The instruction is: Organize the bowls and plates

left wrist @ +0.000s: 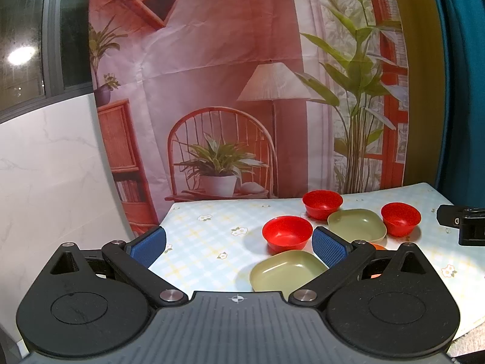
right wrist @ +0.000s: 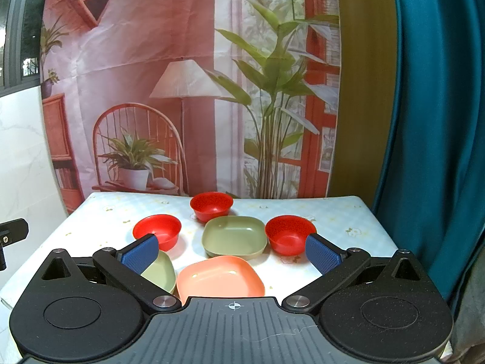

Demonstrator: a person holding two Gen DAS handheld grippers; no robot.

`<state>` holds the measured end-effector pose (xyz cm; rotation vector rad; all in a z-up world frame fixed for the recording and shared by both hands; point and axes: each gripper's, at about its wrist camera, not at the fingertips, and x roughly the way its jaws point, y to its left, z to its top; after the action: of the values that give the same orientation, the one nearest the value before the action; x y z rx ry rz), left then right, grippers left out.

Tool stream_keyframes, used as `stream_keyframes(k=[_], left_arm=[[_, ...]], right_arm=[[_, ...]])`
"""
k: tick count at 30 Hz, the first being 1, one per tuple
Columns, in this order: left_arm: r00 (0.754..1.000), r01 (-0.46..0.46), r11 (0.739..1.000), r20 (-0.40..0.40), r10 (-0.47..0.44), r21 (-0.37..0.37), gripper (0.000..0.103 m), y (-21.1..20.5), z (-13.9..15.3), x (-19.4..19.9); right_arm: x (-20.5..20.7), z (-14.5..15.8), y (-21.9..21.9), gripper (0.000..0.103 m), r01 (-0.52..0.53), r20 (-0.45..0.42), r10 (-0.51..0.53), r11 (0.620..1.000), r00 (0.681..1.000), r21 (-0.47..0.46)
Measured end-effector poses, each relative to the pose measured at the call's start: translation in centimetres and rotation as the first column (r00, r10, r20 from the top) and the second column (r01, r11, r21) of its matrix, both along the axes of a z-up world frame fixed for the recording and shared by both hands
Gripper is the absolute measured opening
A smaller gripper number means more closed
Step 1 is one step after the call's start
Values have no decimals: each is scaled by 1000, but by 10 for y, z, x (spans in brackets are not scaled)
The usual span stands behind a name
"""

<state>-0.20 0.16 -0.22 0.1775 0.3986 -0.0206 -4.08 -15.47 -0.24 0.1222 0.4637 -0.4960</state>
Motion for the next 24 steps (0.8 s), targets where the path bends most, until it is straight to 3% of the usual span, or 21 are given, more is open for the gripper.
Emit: stream_keyframes(k=[24], left_arm=[[1000, -1, 1000, 6, 1, 2, 103, 0, 0, -3]], right_arm=[[-2, -1, -1, 103, 1, 1, -1, 1000, 1000, 5]])
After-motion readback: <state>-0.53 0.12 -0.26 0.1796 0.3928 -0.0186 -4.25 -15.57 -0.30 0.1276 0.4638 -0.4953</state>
